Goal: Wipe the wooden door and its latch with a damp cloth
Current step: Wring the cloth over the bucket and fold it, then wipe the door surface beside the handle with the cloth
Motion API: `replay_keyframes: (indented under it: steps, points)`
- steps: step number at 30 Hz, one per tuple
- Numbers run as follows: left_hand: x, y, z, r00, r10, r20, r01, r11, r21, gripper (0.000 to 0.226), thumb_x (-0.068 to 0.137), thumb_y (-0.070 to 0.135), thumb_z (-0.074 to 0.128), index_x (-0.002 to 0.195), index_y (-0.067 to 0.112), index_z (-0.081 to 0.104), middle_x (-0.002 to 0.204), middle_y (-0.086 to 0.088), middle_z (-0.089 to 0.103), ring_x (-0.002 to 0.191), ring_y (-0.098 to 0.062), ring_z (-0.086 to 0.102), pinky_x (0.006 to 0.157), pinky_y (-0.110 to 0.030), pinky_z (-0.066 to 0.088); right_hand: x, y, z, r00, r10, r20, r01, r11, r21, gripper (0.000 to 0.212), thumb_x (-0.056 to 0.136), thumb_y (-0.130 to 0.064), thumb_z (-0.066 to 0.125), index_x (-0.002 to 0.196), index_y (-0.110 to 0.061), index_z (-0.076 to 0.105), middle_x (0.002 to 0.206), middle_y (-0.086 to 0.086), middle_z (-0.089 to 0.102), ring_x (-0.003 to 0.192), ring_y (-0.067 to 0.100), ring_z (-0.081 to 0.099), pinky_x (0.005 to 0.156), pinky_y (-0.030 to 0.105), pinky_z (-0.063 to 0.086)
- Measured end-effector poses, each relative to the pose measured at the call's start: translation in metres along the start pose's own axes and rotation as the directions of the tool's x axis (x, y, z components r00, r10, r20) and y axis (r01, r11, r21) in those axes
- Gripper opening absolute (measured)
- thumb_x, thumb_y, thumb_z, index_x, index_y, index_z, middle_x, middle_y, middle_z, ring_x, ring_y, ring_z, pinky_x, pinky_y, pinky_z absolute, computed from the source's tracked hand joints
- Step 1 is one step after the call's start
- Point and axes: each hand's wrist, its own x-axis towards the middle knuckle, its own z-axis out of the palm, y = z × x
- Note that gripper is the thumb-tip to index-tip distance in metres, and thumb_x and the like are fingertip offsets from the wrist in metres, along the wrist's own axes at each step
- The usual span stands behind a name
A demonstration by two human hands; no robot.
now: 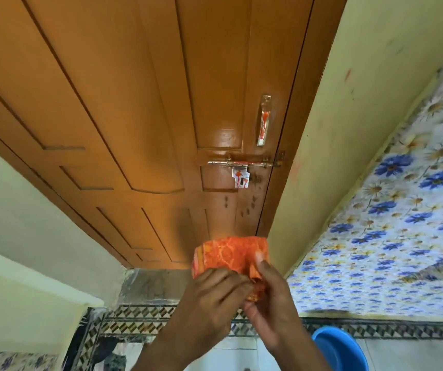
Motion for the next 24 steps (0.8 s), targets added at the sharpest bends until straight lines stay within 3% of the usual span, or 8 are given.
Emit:
replay_keyframes:
  steps: [2,4,7,10,15,17,20,24]
  points:
    - [0.000,0.000,-0.002,0.984,-0.163,-0.070,0.155,0.982,-0.110,0.026,0.083,0.006,0.079,0.109,0.007,0.075,0.115,-0.001,0.071,0.107,-0.019,0.066,0.088,-0.036,0.055,0.010,-0.004,-0.003,0.997,-0.061,-0.054,0.055,0.993,-0.105,0.035,0.074,-0.021,0.083,0.102,-0.005,0.068,0.082,0.011,0.072,0.071,0.021,0.071,0.063,0.032,0.060]
    - [0.001,-0.004,-0.005,0.957,-0.281,-0.078,0.267,0.952,-0.150,0.034,0.081,0.015,0.081,0.113,0.006,0.075,0.123,0.000,0.068,0.114,-0.020,0.062,0.096,-0.038,0.052,0.018,-0.008,0.002,0.991,-0.118,-0.063,0.109,0.987,-0.121,0.031,0.084,-0.011,0.074,0.113,-0.001,0.068,0.095,0.019,0.073,0.083,0.028,0.072,0.071,0.037,0.061]
    - [0.001,-0.026,-0.005,0.971,-0.240,0.005,0.240,0.969,-0.051,0.042,0.082,0.031,0.079,0.121,0.015,0.075,0.134,0.005,0.063,0.123,-0.019,0.057,0.098,-0.038,0.050,0.028,-0.014,0.015,0.982,-0.180,-0.057,0.174,0.980,-0.096,0.031,0.091,-0.011,0.065,0.119,0.002,0.068,0.104,0.025,0.071,0.090,0.033,0.070,0.080,0.040,0.058]
    - [0.007,-0.053,-0.003,0.963,-0.268,-0.020,0.260,0.949,-0.180,0.024,0.093,0.028,0.072,0.114,0.017,0.078,0.128,0.010,0.066,0.121,-0.010,0.059,0.097,-0.030,0.052,0.044,-0.010,0.026,0.963,-0.256,-0.084,0.239,0.956,-0.171,0.028,0.086,-0.003,0.069,0.112,0.007,0.068,0.100,0.030,0.069,0.088,0.034,0.068,0.076,0.039,0.059]
    - [0.039,-0.112,-0.013,0.850,-0.519,0.090,0.495,0.727,-0.476,0.018,0.098,0.024,0.065,0.112,0.023,0.077,0.113,0.022,0.068,0.109,-0.002,0.066,0.092,-0.028,0.054,0.079,-0.007,0.046,0.849,-0.455,-0.270,0.399,0.886,-0.237,0.031,0.080,0.013,0.066,0.110,0.010,0.069,0.095,0.029,0.072,0.081,0.031,0.069,0.073,0.039,0.060]
    - [0.063,-0.142,-0.021,0.873,-0.471,0.122,0.469,0.748,-0.470,0.022,0.097,0.024,0.062,0.115,0.026,0.075,0.115,0.022,0.067,0.111,-0.002,0.065,0.096,-0.028,0.053,0.092,-0.015,0.060,0.771,-0.575,-0.276,0.503,0.814,-0.292,0.026,0.083,0.017,0.061,0.106,0.008,0.069,0.088,0.021,0.069,0.076,0.026,0.065,0.067,0.033,0.058]
    - [0.109,-0.185,-0.028,0.951,-0.298,0.081,0.308,0.891,-0.332,0.029,0.096,0.018,0.056,0.120,0.022,0.072,0.125,0.012,0.066,0.118,-0.008,0.062,0.101,-0.031,0.053,0.110,-0.036,0.086,0.595,-0.760,-0.260,0.627,0.642,-0.441,0.030,0.084,0.014,0.058,0.088,-0.014,0.070,0.083,0.013,0.061,0.082,0.025,0.054,0.074,0.039,0.048]
    - [0.184,-0.235,-0.033,1.000,-0.006,-0.003,0.006,1.000,0.009,0.046,0.086,0.011,0.075,0.131,0.014,0.069,0.143,-0.008,0.062,0.133,-0.027,0.057,0.110,-0.050,0.050,0.133,-0.070,0.125,0.209,-0.956,-0.207,0.645,0.294,-0.705,0.019,0.080,-0.004,0.057,0.093,-0.017,0.063,0.083,0.012,0.061,0.078,0.020,0.055,0.075,0.047,0.052]
